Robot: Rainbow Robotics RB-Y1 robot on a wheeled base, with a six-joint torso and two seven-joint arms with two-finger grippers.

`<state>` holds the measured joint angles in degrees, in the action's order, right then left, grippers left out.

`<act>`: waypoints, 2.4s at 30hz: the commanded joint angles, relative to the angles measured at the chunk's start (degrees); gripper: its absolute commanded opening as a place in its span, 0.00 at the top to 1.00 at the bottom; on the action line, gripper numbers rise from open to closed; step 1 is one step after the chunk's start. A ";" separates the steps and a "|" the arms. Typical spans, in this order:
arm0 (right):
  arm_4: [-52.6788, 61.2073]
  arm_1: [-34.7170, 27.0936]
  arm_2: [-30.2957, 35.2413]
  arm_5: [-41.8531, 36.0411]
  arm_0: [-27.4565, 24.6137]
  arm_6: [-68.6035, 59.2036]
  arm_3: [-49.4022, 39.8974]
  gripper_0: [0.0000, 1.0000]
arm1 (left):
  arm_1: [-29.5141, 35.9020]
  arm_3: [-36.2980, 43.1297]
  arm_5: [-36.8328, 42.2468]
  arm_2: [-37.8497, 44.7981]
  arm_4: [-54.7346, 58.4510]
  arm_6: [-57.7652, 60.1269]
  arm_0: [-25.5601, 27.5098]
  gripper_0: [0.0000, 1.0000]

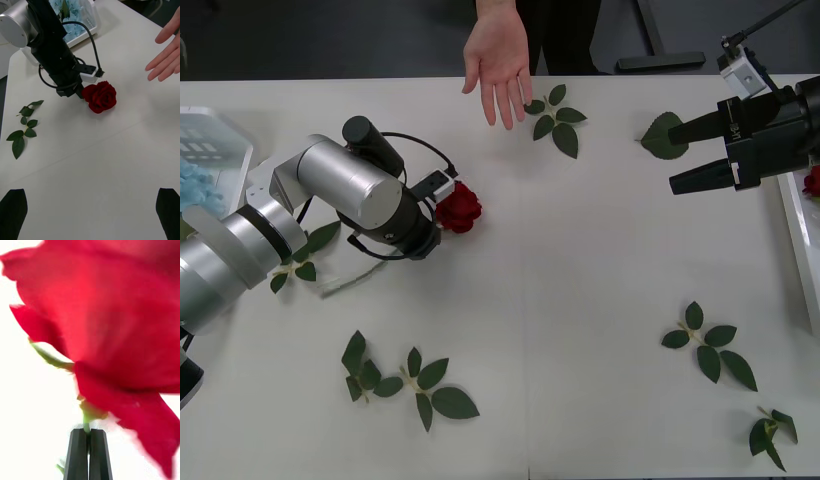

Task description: Place the red flowers into the right box and the blue flowers into the left box. If a person shows an open palm, hand one flower to the person first, then continue sorting.

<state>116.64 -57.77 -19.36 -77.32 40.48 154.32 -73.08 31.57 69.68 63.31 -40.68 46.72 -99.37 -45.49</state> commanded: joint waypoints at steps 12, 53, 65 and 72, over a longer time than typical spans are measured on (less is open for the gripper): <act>0.26 -0.76 1.00 0.07 0.04 0.68 -0.48 0.00 | 1.92 4.85 -0.21 -0.62 1.01 2.77 -2.76 1.00; 5.88 2.75 3.28 -13.20 -6.55 0.68 6.90 0.00 | -11.70 42.12 -57.86 0.08 37.13 5.67 19.04 1.00; 14.67 3.10 3.90 -17.25 -7.08 -3.32 1.45 0.00 | -17.42 36.32 -62.35 -1.94 38.27 4.44 17.10 1.00; 15.46 3.54 3.90 -16.10 -9.72 -3.50 -3.38 0.00 | -17.24 35.61 -62.35 -1.59 37.92 4.00 16.40 1.00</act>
<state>131.17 -55.67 -17.22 -94.07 32.47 152.34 -73.73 15.69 104.74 1.72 -41.69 84.92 -96.11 -26.56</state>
